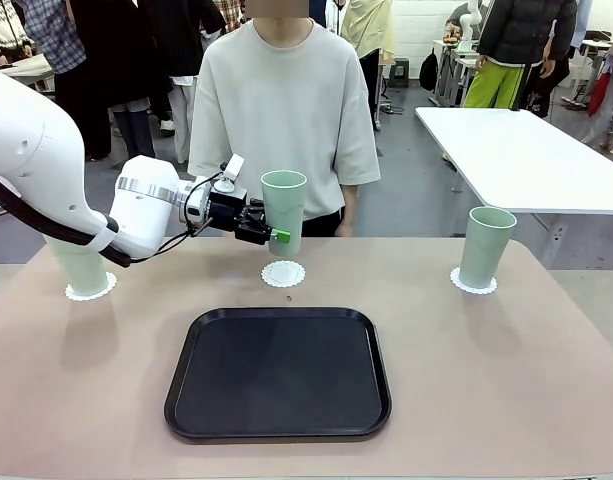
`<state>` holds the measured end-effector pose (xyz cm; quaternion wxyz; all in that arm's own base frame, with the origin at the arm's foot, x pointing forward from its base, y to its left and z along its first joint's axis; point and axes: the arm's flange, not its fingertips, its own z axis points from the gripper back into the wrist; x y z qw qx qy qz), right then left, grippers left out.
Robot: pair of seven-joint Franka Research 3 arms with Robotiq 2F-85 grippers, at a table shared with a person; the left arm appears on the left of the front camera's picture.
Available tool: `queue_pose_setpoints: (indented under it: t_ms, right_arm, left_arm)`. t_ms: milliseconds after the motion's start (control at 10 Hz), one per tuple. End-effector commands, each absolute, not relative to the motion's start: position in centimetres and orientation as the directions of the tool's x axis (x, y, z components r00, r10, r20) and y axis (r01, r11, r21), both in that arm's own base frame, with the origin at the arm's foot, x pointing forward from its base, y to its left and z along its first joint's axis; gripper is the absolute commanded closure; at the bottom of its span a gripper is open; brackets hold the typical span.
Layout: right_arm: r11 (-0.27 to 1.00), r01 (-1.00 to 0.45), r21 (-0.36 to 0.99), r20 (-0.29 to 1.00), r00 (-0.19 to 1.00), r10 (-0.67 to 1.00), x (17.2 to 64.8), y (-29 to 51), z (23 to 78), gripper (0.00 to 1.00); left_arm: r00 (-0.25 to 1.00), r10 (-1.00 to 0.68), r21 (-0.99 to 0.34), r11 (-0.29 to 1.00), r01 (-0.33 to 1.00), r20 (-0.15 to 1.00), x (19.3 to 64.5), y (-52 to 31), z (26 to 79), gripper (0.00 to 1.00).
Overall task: Place coasters on the table and set cups on them.
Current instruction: Take one Reusable plastic cup from the Flat Tray and place it on a coaster set by the human.
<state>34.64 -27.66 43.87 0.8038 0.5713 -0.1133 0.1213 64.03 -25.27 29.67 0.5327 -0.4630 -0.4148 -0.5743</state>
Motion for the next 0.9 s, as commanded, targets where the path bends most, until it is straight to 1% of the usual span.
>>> queue_pose_setpoints:
  t_ms: [0,300,800]
  right_arm:
    - [0.315,-0.317,0.895,0.317,0.947,0.053,34.5,-27.4,44.0,0.00]
    - [0.315,-0.317,0.895,0.317,0.947,0.053,34.5,-27.4,44.0,0.00]
    - [0.315,-0.317,0.895,0.317,0.947,0.053,34.5,-27.4,44.0,0.00]
  left_arm:
    - [-0.038,-0.238,0.013,-0.109,0.994,0.970,64.0,-25.6,29.0,0.17]
    - [-0.091,-0.234,0.068,-0.105,0.992,0.968,63.8,-25.6,28.1,0.17]
    - [-0.072,-0.263,0.043,-0.115,0.992,0.962,64.6,-25.8,26.3,0.17]
